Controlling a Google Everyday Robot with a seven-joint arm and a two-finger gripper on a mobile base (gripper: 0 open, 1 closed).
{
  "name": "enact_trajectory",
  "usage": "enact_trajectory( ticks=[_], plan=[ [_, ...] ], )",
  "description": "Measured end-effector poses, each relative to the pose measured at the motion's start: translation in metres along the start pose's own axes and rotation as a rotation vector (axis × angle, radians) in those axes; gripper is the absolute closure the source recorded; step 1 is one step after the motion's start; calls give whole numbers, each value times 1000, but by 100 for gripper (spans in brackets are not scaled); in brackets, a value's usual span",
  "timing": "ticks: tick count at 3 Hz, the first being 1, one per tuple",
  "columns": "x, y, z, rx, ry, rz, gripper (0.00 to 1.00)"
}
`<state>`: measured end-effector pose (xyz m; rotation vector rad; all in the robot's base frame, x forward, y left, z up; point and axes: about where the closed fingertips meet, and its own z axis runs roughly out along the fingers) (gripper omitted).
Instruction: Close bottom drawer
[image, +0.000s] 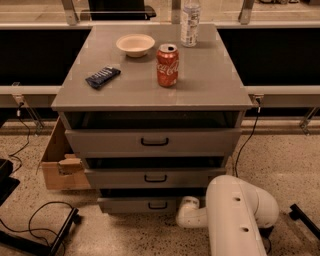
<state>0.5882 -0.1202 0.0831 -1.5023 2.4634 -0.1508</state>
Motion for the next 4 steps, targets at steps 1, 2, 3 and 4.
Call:
enact_trajectory(
  ticks=[1, 2, 3, 4],
  plan=[
    [1, 1, 1, -2, 1, 0, 13],
    [1, 2, 1, -3, 2, 0, 0],
    [1, 2, 1, -3, 2, 0, 0],
    [1, 2, 1, -3, 2, 0, 18]
  ],
)
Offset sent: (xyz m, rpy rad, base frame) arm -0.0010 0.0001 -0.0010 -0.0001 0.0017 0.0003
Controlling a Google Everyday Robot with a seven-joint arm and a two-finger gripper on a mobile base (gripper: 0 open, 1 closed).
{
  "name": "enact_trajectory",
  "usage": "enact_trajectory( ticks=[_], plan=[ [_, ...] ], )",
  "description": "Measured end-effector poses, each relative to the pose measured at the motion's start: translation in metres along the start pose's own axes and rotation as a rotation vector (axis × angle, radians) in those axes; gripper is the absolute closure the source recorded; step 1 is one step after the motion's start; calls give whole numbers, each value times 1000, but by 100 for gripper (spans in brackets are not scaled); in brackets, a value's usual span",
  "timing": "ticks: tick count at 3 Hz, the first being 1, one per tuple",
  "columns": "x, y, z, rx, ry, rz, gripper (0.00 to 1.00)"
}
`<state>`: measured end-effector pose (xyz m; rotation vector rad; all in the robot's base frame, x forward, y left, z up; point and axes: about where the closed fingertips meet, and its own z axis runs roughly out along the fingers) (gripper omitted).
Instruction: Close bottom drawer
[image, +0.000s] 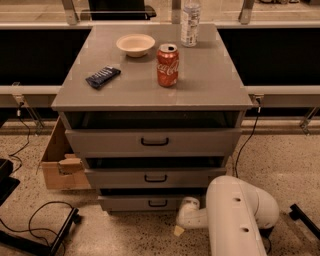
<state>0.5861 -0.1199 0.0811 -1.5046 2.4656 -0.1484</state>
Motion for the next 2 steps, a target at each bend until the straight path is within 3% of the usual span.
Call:
enact_trajectory(
  ticks=[2],
  plan=[
    [-1, 0, 2, -3, 2, -7, 64]
  ],
)
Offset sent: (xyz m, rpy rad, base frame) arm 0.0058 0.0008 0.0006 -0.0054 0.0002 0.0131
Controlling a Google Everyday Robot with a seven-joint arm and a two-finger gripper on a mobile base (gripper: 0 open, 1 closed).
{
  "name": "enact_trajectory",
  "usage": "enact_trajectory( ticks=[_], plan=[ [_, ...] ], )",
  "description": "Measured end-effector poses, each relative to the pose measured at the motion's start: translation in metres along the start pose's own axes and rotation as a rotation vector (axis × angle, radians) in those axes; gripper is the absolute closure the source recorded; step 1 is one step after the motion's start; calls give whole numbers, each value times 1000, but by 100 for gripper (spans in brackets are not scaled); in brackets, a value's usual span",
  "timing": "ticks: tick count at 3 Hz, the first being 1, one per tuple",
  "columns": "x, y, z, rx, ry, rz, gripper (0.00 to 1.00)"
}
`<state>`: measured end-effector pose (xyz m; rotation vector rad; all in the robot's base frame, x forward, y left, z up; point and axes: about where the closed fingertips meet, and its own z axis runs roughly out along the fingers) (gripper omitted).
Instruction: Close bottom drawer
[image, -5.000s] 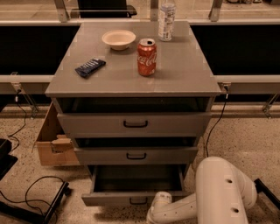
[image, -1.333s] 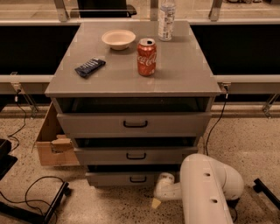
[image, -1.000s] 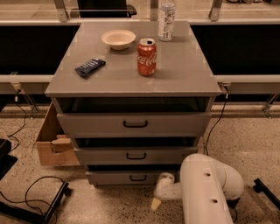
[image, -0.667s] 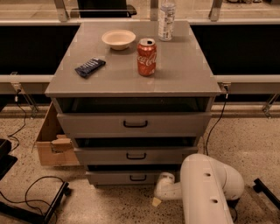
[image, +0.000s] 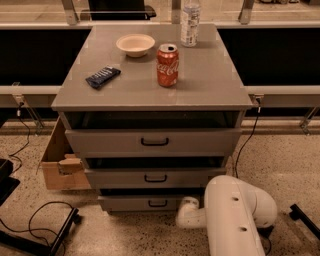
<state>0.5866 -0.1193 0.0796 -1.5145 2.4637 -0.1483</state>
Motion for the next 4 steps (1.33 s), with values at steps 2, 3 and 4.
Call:
enact_trajectory(
  ticks=[2, 3, 4],
  plan=[
    [19, -3, -42, 19, -40, 11, 100],
    [55, 12, -120, 18, 3, -67, 100],
    [88, 24, -183, 6, 110, -123, 100]
  ],
)
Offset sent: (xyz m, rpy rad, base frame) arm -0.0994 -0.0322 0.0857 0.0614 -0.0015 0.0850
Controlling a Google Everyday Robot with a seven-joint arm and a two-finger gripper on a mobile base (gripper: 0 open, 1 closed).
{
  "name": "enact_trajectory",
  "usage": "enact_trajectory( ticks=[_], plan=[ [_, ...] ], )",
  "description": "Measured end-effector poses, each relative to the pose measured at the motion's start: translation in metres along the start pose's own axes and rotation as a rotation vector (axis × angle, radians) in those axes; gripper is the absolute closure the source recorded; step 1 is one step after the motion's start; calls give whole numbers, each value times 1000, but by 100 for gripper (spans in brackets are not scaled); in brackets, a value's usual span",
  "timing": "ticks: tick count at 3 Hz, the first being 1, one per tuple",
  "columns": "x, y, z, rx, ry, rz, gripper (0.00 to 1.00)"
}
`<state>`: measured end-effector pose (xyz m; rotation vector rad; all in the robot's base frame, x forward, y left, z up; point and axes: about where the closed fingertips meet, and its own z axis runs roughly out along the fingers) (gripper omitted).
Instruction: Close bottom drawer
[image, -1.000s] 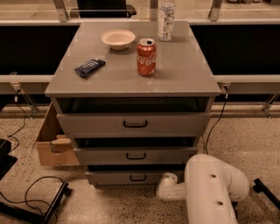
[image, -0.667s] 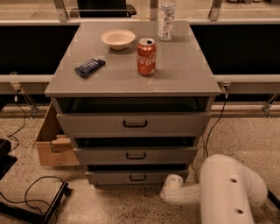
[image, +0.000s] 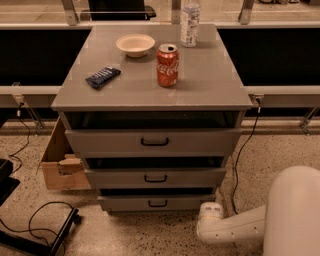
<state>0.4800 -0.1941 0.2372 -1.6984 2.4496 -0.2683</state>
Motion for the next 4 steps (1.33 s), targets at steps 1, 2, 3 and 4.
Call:
enact_trajectory(
  ticks=[1, 2, 3, 4],
  plan=[
    [39, 17, -71, 13, 105, -2, 100],
    [73, 32, -147, 87, 189, 23, 100],
    [95, 70, -198, 171, 176, 93, 100],
    [107, 107, -201, 146, 173, 101, 75]
  ],
)
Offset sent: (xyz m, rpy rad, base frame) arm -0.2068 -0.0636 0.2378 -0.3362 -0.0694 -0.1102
